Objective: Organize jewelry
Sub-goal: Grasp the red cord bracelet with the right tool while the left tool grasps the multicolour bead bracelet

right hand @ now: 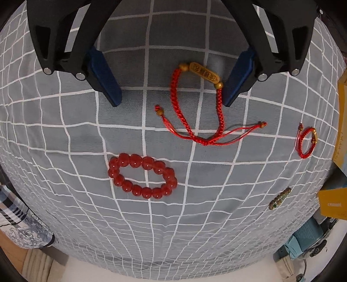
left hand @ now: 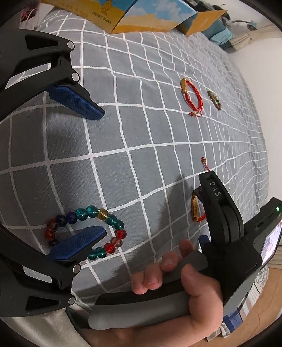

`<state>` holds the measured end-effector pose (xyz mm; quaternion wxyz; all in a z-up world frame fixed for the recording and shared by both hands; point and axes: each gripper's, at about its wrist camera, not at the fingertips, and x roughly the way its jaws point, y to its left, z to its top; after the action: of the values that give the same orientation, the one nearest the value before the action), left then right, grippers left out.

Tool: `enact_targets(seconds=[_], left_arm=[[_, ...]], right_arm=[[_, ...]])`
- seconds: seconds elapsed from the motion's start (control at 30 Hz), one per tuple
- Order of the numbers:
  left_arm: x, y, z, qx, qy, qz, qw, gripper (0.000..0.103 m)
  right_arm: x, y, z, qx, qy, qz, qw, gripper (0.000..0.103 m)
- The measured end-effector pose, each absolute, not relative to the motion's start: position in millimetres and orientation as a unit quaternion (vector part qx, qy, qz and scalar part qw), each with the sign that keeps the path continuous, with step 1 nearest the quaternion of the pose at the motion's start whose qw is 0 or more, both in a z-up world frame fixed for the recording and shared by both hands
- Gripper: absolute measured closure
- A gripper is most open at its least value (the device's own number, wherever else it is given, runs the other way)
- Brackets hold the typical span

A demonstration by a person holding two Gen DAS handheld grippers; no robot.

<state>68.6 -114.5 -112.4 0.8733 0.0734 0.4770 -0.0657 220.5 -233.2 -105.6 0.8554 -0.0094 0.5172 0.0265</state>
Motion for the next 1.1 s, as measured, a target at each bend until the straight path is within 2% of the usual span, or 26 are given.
enact_targets(seconds=[0.1, 0.17, 0.37, 0.5, 0.57, 0.6, 0.63, 0.77, 0.83, 0.87, 1.1], left_arm=[[69, -114, -114, 0.071, 0.483, -0.068, 0.870, 0.013], [68, -114, -112, 0.071, 0.484, -0.070, 0.869, 0.019], [62, -115, -107, 0.069, 0.485, -0.076, 0.868, 0.042], [63, -110, -104, 0.066, 0.490, -0.071, 0.866, 0.059], [62, -109, -103, 0.066, 0.494, -0.072, 0.864, 0.072], [62, -108, -102, 0.063, 0.496, -0.075, 0.863, 0.085], [62, -106, -100, 0.064, 0.496, -0.076, 0.863, 0.092], [61, -98, -94, 0.047, 0.491, -0.088, 0.865, 0.093], [59, -98, -90, 0.048, 0.486, -0.090, 0.868, 0.094], [59, -98, -89, 0.047, 0.485, -0.090, 0.869, 0.094], [60, -97, -81, 0.041, 0.478, -0.091, 0.873, 0.094]], right_arm=[[219, -233, -106, -0.005, 0.517, 0.026, 0.856, 0.026], [218, -233, -104, -0.004, 0.516, 0.029, 0.856, 0.039], [213, -235, -100, 0.003, 0.517, 0.034, 0.856, 0.065], [212, -237, -98, 0.005, 0.516, 0.031, 0.856, 0.068], [212, -236, -97, 0.006, 0.515, 0.029, 0.857, 0.069], [211, -236, -96, 0.006, 0.514, 0.028, 0.857, 0.069], [210, -236, -96, 0.006, 0.513, 0.027, 0.858, 0.070], [206, -239, -89, 0.009, 0.500, 0.017, 0.866, 0.072], [205, -241, -84, 0.015, 0.493, 0.016, 0.870, 0.077], [205, -242, -83, 0.017, 0.491, 0.016, 0.871, 0.099], [204, -247, -80, 0.019, 0.487, 0.010, 0.873, 0.099]])
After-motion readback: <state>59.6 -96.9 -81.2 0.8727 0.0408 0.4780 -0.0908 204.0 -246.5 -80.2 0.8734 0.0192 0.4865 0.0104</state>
